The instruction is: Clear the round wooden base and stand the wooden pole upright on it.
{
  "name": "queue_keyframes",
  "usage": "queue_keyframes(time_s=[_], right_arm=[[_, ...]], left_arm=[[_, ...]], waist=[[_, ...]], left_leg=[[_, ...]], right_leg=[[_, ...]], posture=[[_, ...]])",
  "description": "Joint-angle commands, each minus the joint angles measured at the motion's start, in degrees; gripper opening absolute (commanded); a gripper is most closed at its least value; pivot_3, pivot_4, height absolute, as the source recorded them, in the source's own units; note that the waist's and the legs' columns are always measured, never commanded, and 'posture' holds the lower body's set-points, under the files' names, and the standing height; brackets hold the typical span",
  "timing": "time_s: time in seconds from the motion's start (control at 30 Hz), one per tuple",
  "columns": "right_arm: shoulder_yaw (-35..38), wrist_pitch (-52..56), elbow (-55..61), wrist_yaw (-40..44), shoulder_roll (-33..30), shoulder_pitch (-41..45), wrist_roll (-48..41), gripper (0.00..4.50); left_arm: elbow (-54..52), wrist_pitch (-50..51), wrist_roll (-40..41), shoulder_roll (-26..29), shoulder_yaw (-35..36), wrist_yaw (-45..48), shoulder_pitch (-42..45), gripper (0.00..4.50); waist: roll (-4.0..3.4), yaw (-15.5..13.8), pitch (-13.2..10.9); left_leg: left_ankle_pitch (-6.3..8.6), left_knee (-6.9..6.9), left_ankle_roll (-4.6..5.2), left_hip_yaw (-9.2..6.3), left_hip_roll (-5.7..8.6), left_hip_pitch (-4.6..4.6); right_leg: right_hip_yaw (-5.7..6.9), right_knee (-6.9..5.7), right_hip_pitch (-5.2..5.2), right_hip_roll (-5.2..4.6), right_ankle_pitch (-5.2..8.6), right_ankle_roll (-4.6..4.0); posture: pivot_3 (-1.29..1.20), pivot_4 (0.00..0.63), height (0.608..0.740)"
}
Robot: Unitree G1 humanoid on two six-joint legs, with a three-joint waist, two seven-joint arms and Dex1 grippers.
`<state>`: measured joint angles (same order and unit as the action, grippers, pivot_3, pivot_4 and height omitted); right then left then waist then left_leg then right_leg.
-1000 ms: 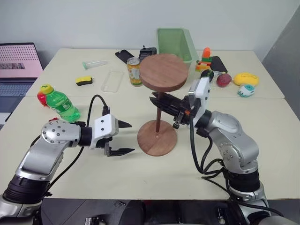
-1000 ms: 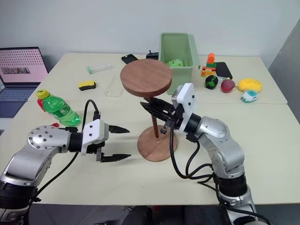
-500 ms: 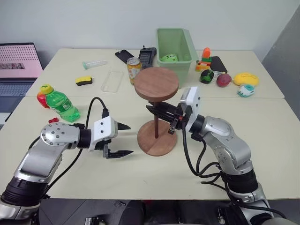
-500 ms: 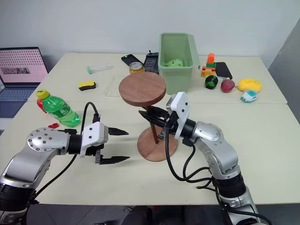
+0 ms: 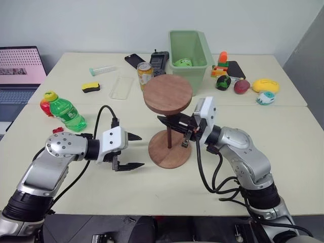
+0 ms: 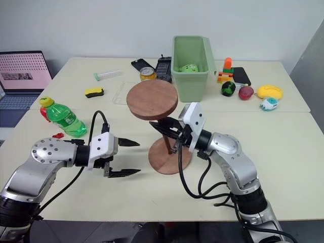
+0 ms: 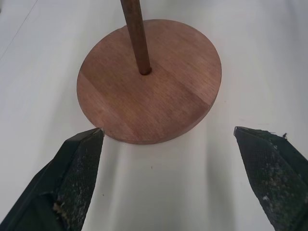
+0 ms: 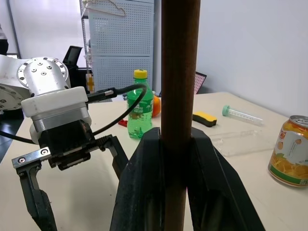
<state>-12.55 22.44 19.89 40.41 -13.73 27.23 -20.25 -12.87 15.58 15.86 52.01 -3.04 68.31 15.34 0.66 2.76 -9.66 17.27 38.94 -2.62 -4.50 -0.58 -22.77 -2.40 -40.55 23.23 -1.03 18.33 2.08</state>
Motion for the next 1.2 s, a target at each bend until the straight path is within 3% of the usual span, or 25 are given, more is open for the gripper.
queue_keyframes(time_s=[0.03,0.73,1.03,1.2], right_arm=[[-1.4,0.0,0.6,0.6,-0.8,-1.5,0.3,0.25],[-2.8,6.8,-5.8,-5.4,-1.4,-3.3,3.0,0.25],[-4.0,7.5,-6.4,-6.1,-2.4,-4.6,3.7,0.25],[-3.6,8.2,-4.4,-6.7,-1.7,-3.4,2.5,0.25]], left_arm=[[-0.9,-0.8,0.2,-0.2,0.2,0.0,0.7,4.5],[-1.2,0.4,0.3,-0.9,0.4,-0.4,1.2,4.5],[-1.7,1.3,0.9,-1.1,0.9,-0.9,0.8,4.5],[-1.9,1.4,1.0,-1.1,1.1,-0.9,0.9,4.5]], waist=[[0.0,0.0,0.0],[0.03,0.0,0.3],[-0.01,-0.8,0.3],[-0.01,-0.9,0.4]], left_leg=[[0.0,0.0,0.0,0.0,0.0,0.0],[0.0,0.0,0.01,0.02,0.01,0.24],[0.05,-0.38,0.06,-0.07,0.01,1.84],[0.05,-0.48,0.06,-0.04,0.01,1.92]], right_leg=[[0.0,0.0,0.0,0.0,0.0,0.0],[-0.04,-0.06,-0.2,0.0,0.0,0.0],[0.05,0.62,-1.97,0.12,0.04,0.0],[0.01,0.64,-2.0,0.12,0.05,0.0]], posture=[[0.0,0.15,0.74],[0.0,0.15,0.74],[0.0,0.15,0.74],[0.0,0.15,0.74]])
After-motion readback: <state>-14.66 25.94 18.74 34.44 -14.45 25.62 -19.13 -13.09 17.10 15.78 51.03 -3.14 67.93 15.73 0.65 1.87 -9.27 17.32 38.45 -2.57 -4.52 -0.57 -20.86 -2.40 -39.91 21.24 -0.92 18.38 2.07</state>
